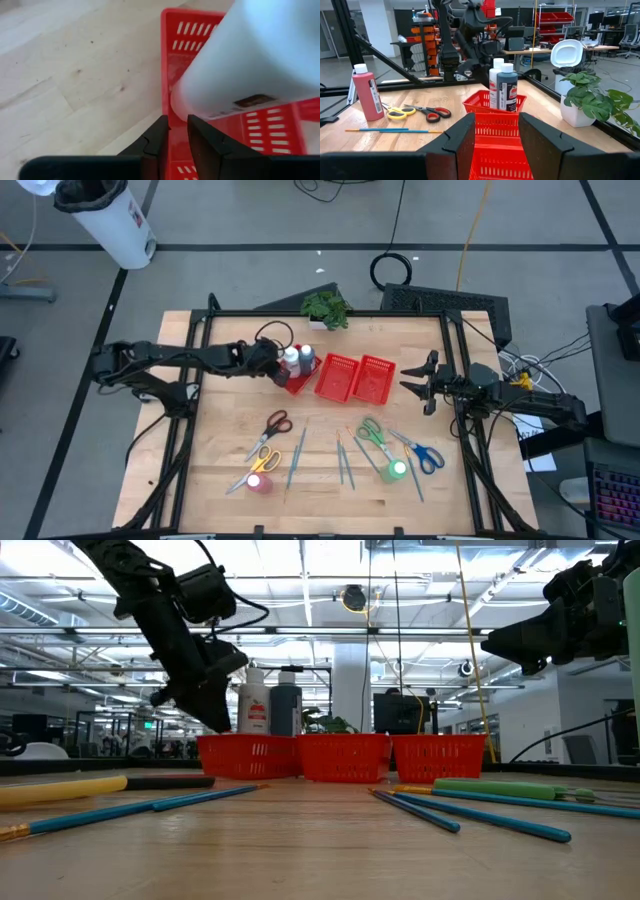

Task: Pick & Place Paint Supplies
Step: Adjust the left red bin on the table

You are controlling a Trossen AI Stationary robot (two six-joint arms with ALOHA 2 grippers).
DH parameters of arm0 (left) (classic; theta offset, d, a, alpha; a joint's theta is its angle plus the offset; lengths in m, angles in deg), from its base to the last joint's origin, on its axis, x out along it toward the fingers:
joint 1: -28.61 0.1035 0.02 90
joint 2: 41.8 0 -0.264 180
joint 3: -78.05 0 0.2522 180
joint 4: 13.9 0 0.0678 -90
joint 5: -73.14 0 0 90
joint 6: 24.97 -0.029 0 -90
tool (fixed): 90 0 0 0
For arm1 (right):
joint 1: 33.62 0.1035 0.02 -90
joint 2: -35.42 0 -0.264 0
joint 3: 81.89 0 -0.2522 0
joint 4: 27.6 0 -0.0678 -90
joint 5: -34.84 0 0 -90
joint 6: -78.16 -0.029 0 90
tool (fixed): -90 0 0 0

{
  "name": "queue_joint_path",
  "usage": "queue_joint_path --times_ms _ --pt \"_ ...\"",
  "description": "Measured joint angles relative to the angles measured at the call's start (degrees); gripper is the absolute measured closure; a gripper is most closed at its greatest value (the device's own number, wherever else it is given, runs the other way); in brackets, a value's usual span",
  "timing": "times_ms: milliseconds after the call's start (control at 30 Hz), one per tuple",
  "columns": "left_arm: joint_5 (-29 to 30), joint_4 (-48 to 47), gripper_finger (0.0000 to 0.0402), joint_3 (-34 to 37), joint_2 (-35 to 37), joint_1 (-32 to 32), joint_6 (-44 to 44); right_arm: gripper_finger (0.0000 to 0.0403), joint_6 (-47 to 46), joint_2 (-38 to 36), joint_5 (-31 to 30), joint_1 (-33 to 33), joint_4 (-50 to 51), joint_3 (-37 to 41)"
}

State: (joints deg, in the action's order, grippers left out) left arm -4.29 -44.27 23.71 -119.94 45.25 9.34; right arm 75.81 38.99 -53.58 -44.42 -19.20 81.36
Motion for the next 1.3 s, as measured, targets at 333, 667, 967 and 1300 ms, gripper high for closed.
queue_joint_path --times_ms 333,667,967,1300 --pt "6.6 -14.6 0.0325 0.0 6.9 -0.1 4.0 0.0261 0.0 0.0 0.0 0.0 0.0 0.0" --pt "10.3 -17.9 0.0325 0.0 3.1 -4.1 10.3 0.0261 0.0 0.0 0.0 0.0 0.0 0.0" --pt "5.6 -13.2 0.0325 0.0 -0.6 -6.4 9.8 0.0261 0.0 0.0 0.0 0.0 0.0 0.0" --pt "2.0 -8.6 0.0325 0.0 -0.6 -10.2 10.9 0.0261 0.0 0.0 0.0 0.0 0.0 0.0"
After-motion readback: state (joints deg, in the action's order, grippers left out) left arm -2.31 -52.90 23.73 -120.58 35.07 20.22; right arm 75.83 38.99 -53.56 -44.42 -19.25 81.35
